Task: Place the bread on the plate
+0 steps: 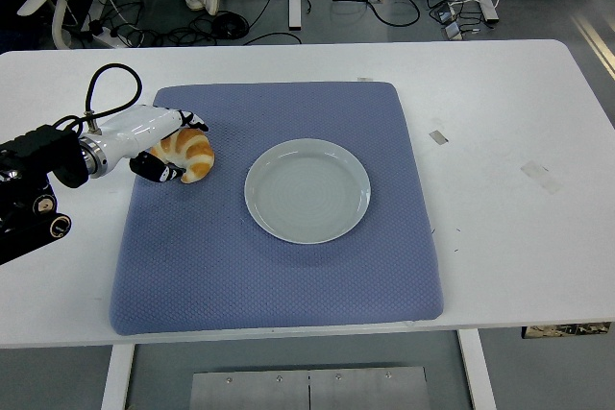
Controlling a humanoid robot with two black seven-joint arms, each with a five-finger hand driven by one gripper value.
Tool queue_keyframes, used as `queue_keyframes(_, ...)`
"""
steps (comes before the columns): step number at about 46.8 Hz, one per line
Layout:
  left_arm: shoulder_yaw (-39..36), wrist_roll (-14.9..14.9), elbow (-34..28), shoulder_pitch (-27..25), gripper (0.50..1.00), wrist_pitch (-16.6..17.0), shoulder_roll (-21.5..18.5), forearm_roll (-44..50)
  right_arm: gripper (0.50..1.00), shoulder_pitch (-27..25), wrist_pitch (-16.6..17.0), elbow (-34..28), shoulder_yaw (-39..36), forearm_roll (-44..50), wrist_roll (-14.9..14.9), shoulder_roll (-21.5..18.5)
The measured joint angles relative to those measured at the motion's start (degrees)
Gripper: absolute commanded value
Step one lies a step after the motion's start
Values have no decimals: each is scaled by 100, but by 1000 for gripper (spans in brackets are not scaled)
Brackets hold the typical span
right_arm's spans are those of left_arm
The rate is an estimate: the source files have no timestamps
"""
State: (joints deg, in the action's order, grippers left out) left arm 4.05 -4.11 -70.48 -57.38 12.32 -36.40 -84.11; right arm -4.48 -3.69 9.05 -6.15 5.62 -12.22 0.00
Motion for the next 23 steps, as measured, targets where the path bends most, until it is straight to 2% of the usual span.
queue_keyframes(4,0,33,23,21,733,0,10,0,1000,0,0,0,0,0,0,0)
queue_keyframes(12,-1,247,65,68,686,-8,11,154,1000,0,0,0,0,0,0,0)
queue_keyframes(23,-36,276,70,73,616,-10,-4,202,1000,-1,0,0,0,0,1,0)
